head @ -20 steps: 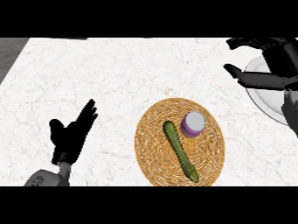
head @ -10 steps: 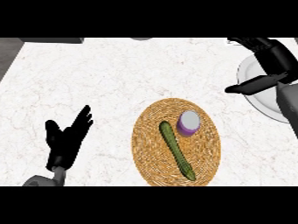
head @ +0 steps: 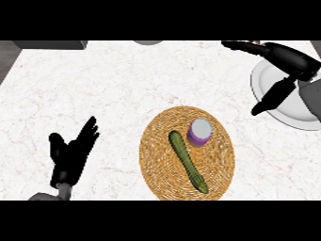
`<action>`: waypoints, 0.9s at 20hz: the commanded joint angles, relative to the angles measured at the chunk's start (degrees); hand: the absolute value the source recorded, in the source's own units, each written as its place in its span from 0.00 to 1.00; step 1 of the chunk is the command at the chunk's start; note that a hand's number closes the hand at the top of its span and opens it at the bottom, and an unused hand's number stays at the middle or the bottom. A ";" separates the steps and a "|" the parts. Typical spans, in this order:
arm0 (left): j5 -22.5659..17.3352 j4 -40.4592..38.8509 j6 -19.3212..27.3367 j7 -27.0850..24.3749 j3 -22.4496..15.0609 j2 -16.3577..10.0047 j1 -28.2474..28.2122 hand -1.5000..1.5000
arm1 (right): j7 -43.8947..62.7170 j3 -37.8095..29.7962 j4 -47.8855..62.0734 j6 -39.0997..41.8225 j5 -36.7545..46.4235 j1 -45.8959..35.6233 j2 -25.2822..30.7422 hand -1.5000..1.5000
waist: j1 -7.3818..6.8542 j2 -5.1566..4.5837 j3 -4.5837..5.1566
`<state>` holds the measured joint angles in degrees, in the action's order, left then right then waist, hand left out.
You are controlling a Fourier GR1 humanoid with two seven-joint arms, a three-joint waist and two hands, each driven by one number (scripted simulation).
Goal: Pick the can from the placemat and place it in the plate
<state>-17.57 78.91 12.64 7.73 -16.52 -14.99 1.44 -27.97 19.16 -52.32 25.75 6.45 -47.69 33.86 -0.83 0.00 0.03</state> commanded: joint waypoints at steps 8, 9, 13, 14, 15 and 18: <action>2.09 5.26 1.31 5.49 1.35 0.30 -0.57 0.50 | 16.66 3.87 -17.57 -0.57 9.74 6.58 -5.41 0.00 | 0.87 0.17 -0.02; 0.69 2.96 -0.77 4.53 3.37 -0.89 0.20 0.50 | 19.90 5.47 -18.61 -3.43 11.32 7.83 -8.37 0.00 | 0.94 0.16 -0.01; 0.50 1.40 -3.12 1.10 3.58 0.79 -3.55 0.50 | 19.97 5.61 -22.40 -1.64 15.32 13.21 -6.87 0.00 | 0.93 0.13 -0.01; 3.42 2.98 0.10 3.05 1.79 2.46 -1.62 0.50 | 19.68 6.21 -18.02 -2.30 17.44 11.23 -9.95 0.00 | 0.60 0.02 -0.03; 2.09 3.99 -2.11 3.62 4.35 0.27 -1.27 0.50 | 20.61 4.72 -21.45 0.27 16.76 13.13 -8.27 0.00 | 0.77 0.08 -0.02; 2.33 7.01 -3.05 5.20 4.24 -0.21 -3.27 0.50 | 18.12 3.66 -17.69 3.89 17.63 12.09 -8.93 0.00 | 0.46 0.02 -0.03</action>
<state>-15.67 82.57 10.28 11.08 -12.96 -14.45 -0.33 -8.86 23.88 -71.26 26.44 22.39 -36.45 25.42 -0.15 0.07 0.01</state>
